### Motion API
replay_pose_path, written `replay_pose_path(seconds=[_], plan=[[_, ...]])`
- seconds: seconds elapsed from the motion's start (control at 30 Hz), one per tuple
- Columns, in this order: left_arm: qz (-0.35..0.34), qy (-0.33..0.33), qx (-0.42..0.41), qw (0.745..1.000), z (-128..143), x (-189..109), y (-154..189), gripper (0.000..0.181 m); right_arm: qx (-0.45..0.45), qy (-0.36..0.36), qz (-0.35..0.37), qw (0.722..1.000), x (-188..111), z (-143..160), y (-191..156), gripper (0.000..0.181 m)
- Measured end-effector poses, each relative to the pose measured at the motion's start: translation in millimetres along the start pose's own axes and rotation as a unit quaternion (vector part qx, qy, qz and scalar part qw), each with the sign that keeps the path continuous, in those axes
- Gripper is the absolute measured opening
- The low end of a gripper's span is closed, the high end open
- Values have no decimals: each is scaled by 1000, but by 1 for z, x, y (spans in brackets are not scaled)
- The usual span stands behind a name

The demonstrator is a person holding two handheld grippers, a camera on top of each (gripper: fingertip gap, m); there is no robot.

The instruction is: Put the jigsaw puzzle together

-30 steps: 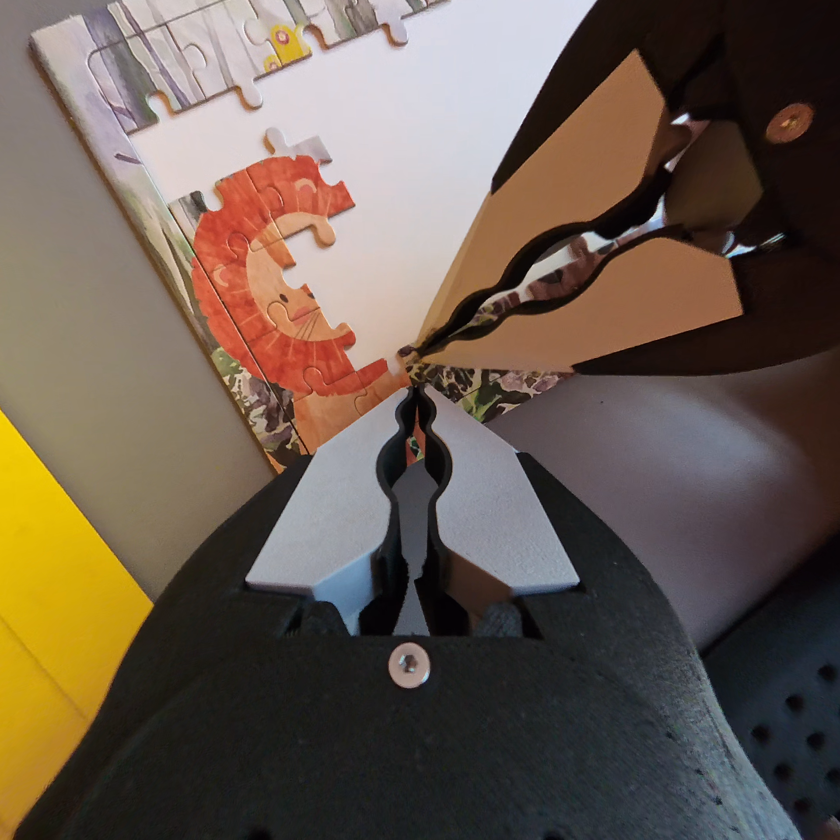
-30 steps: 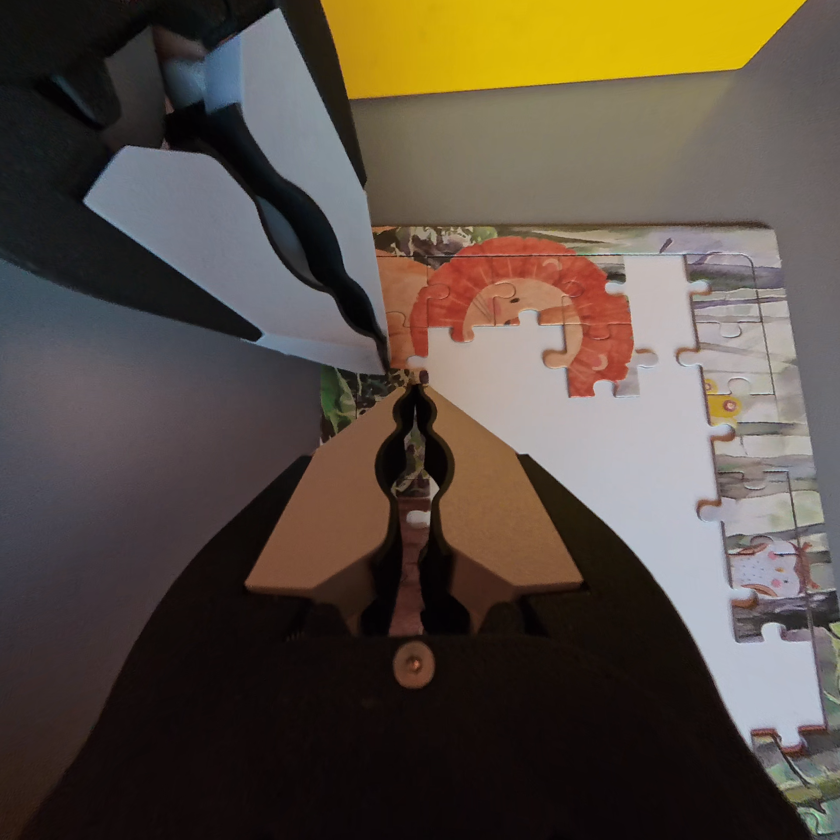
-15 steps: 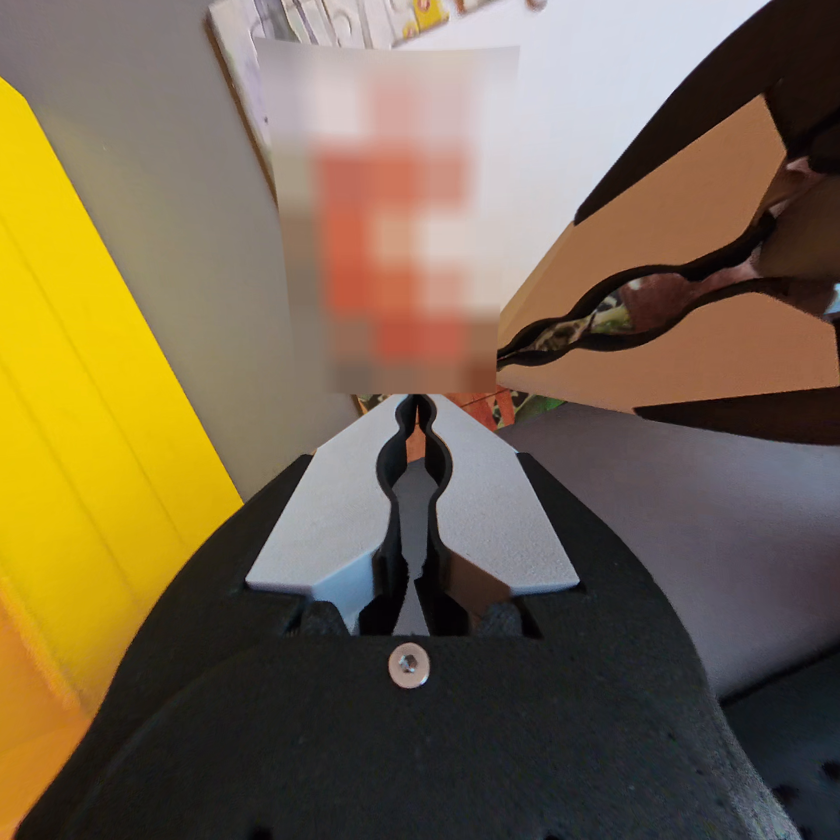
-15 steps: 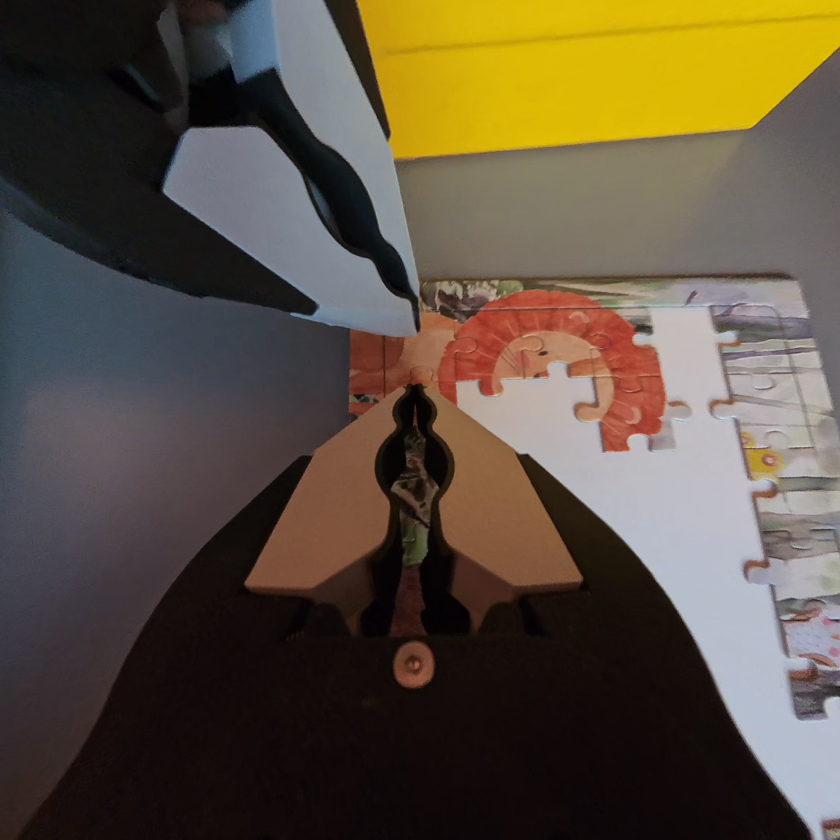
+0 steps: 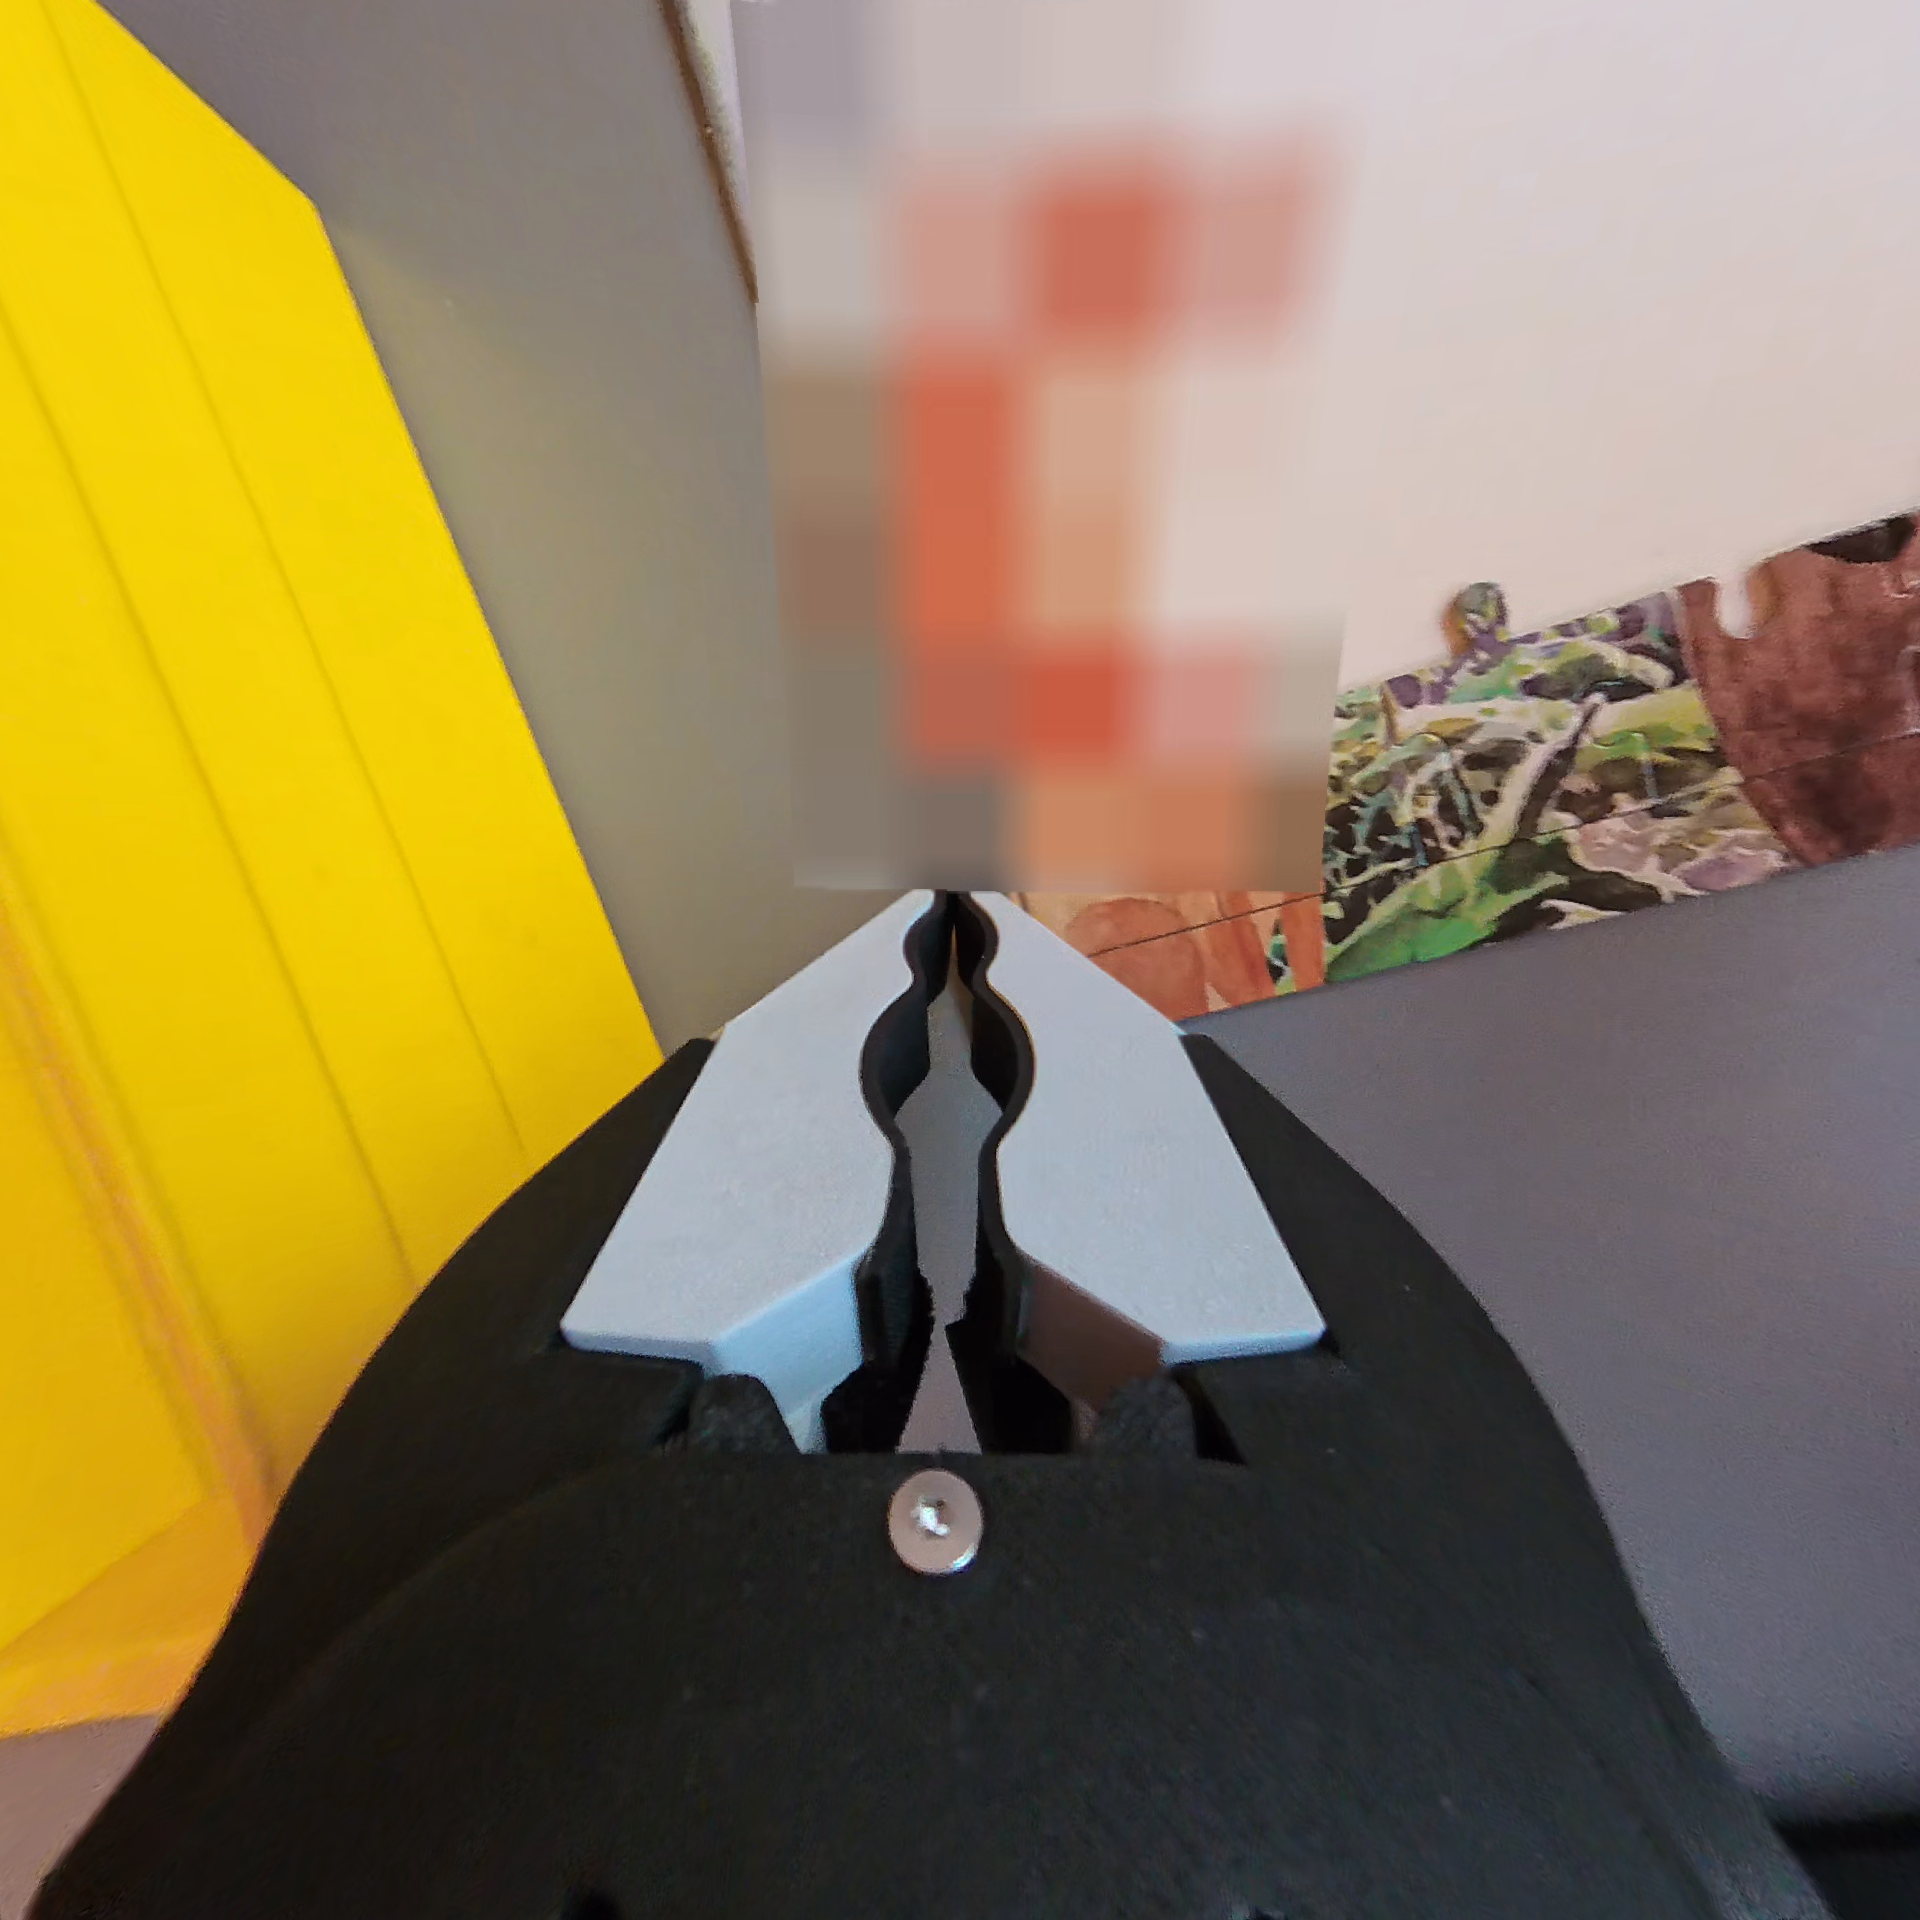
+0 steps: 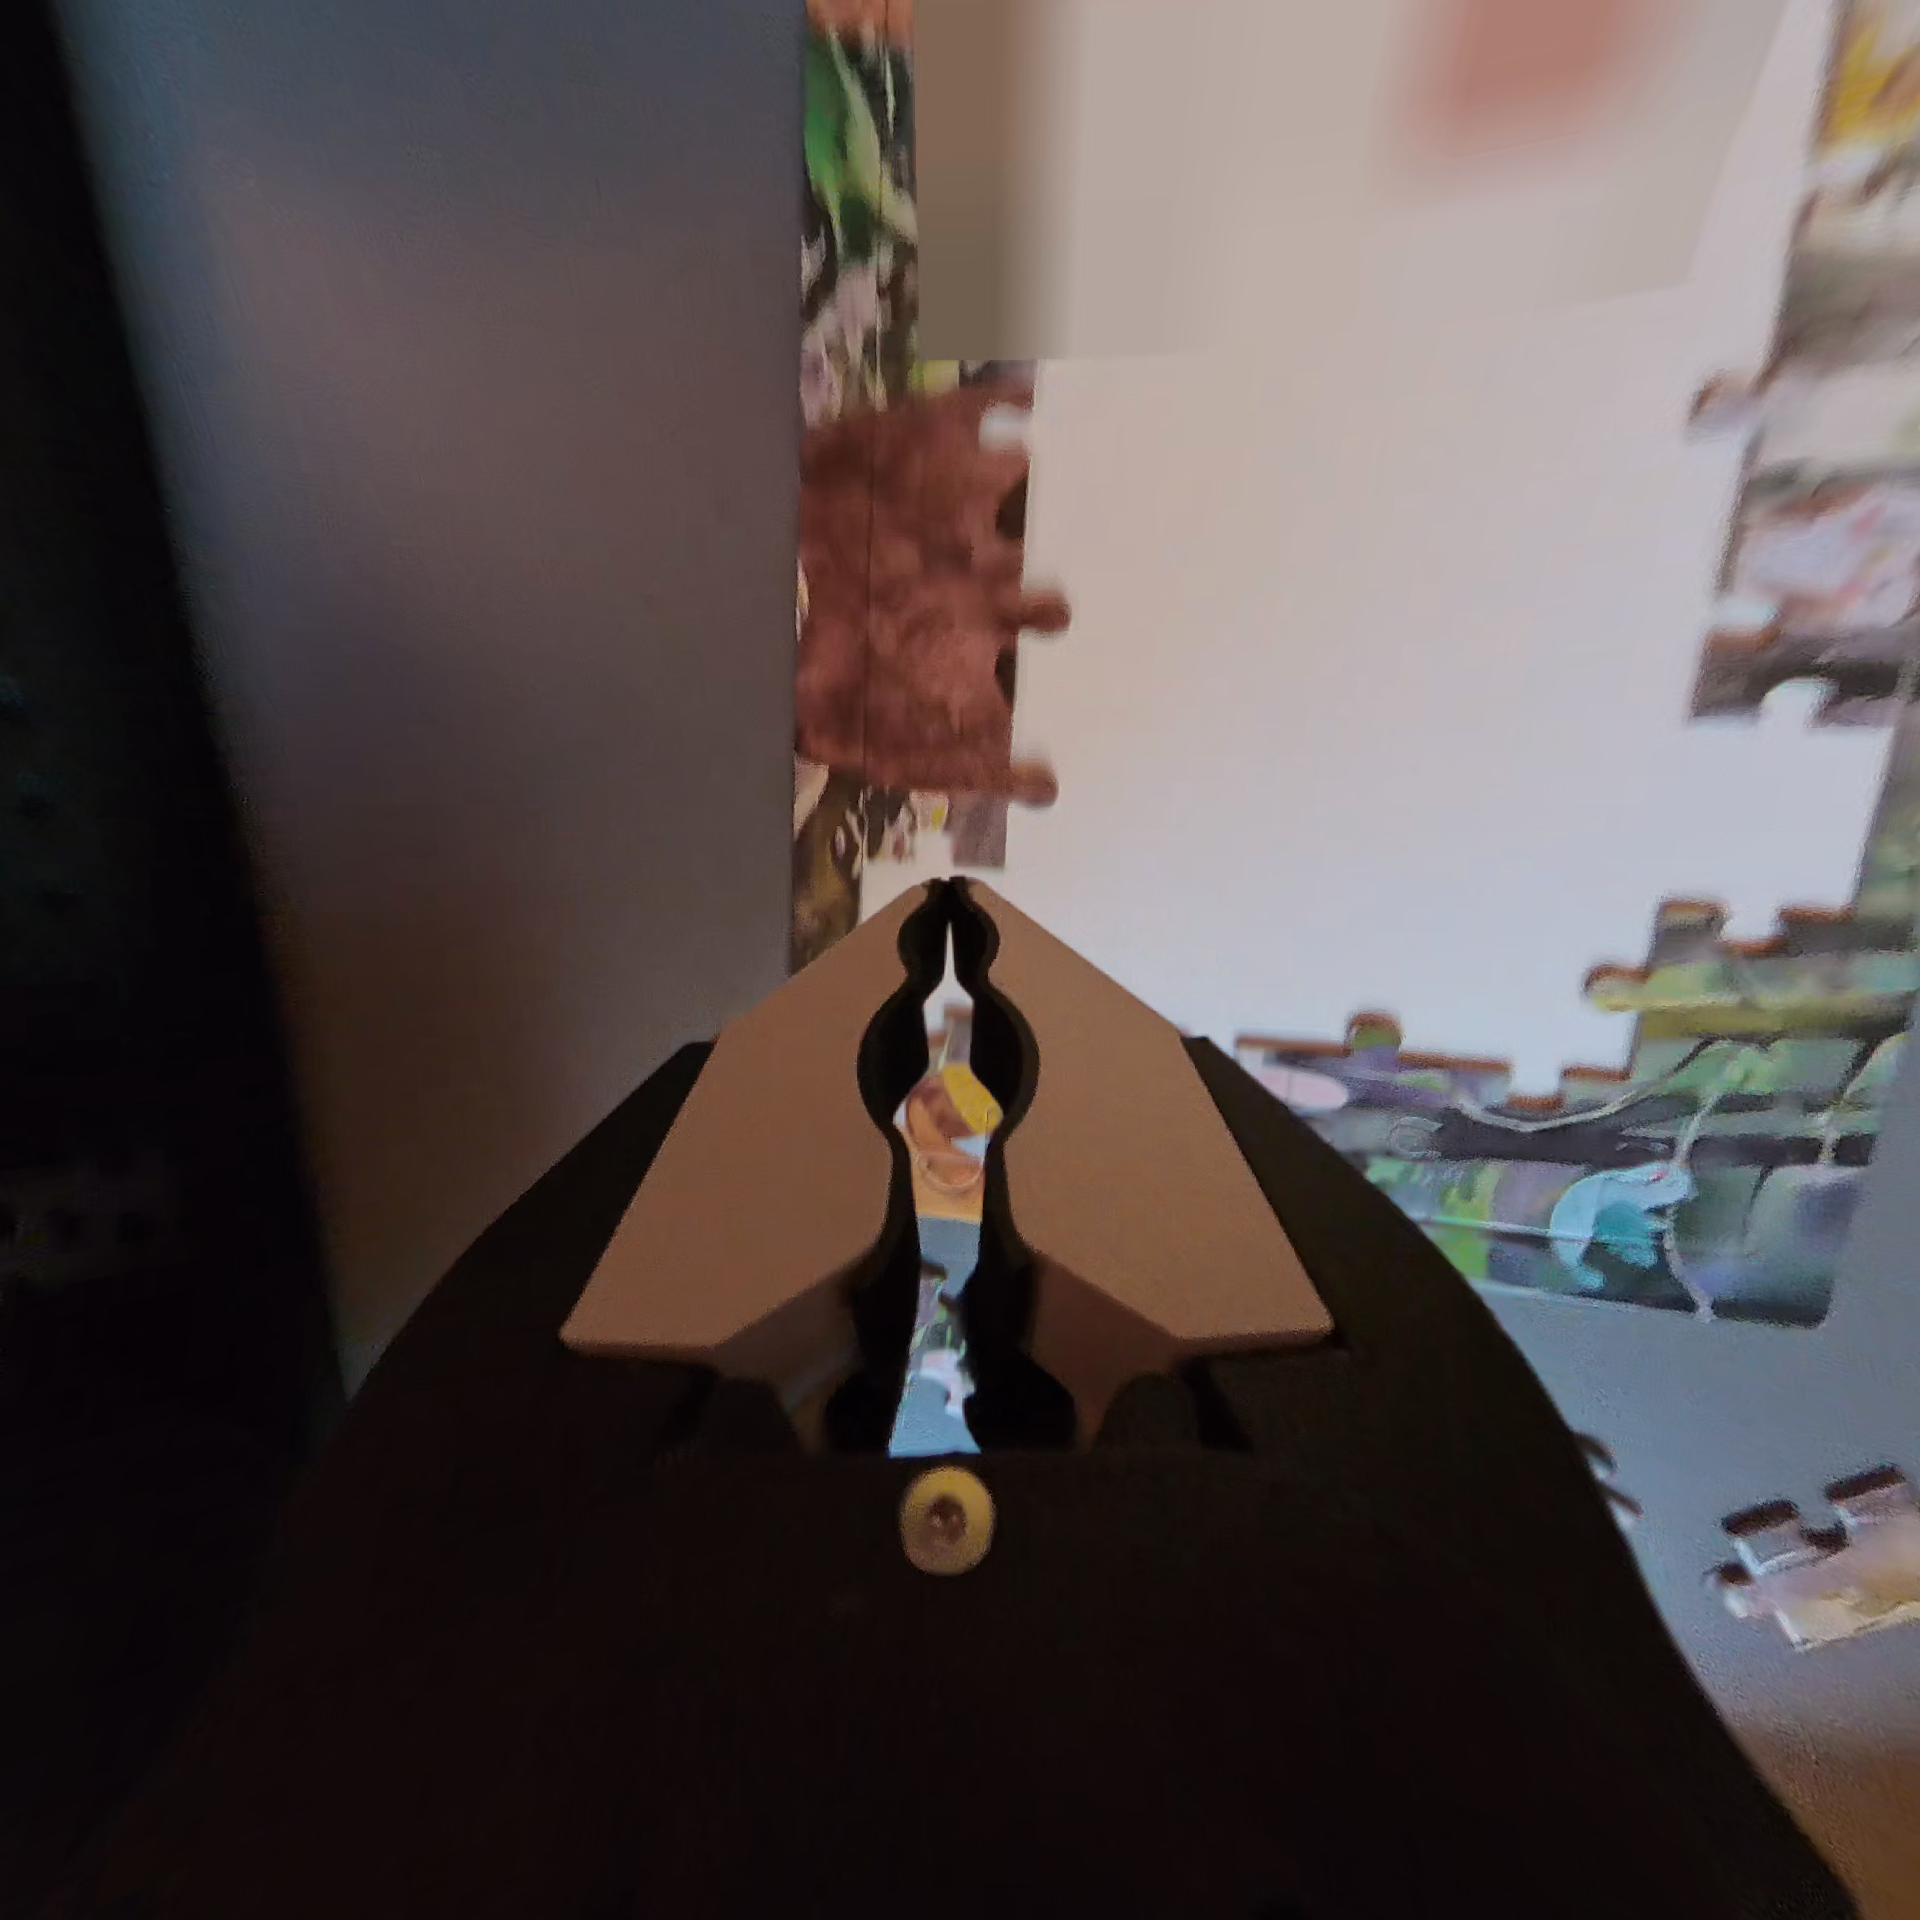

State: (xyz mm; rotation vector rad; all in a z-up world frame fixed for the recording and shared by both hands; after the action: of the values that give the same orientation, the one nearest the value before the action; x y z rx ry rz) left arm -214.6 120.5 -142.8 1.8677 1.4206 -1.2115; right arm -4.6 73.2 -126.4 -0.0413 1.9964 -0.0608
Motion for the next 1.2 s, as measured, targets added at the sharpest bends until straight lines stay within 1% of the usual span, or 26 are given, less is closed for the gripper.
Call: replay_pose_path(seconds=[0.07, 0.17, 0.33, 0.43, 0.57, 0.67, 0.73, 0.8, 0.9, 1.0, 1.07, 1.1, 1.17, 1.2], plan=[[-25, 4, -9, 1000, -1, 0, -9, 0, 1, -27, -21, 999, 8, 9, -5, 0], [-40, -5, -31, 999, 1, 3, -18, 0, 8, -29, -35, 999, 16, 8, -4, 0], [-21, -3, -50, 999, 0, 5, -17, 0, -4, -24, -30, 999, 20, 3, -3, 0], [8, -1, -50, 999, -1, 4, -9, 0, -9, -22, -28, 999, 21, -1, -3, 0], [11, -1, -48, 999, -1, 4, -9, 0, -17, -26, -24, 999, 22, -3, -2, 0], [33, -2, -53, 998, -1, 4, -5, 0, -21, 4, -20, 1000, 23, -14, -1, 0], [41, -3, -48, 998, 0, 3, -3, 0, -17, -15, -27, 999, 24, -10, -3, 0], [44, -8, -55, 998, 1, 2, -6, 0, -23, -29, -12, 999, 20, -6, -1, 0], [62, -10, -73, 995, 0, 2, -8, 0, -25, -4, -1, 1000, 16, -14, 2, 0], [60, -8, -64, 996, 0, 2, -6, 0, -30, -16, 58, 998, 17, -13, 21, 0], [52, -6, -54, 997, -1, 3, -5, 0, -33, 8, 116, 993, 15, -27, 39, 0], [48, -6, -50, 998, -1, 3, -5, 0, -24, 44, 140, 989, 15, -43, 46, 0], [46, -6, -48, 998, -1, 3, -5, 0, -5, 122, 148, 981, 23, -83, 49, 0], [46, -6, -49, 998, -1, 3, -5, 0, -1, 143, 139, 980, 31, -99, 46, 0]])
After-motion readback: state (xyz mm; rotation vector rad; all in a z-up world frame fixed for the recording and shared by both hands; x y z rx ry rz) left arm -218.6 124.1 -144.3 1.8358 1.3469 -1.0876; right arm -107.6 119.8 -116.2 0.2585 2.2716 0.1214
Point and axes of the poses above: each gripper's, where its closed fingertips meet, x out along the fingers, z out of its underside, y = z × x across the jaws, the point moved 2 cm from there along -x, back along the fingers, and after that the axes turned 14 degrees about -x, right-handed, at the moved point
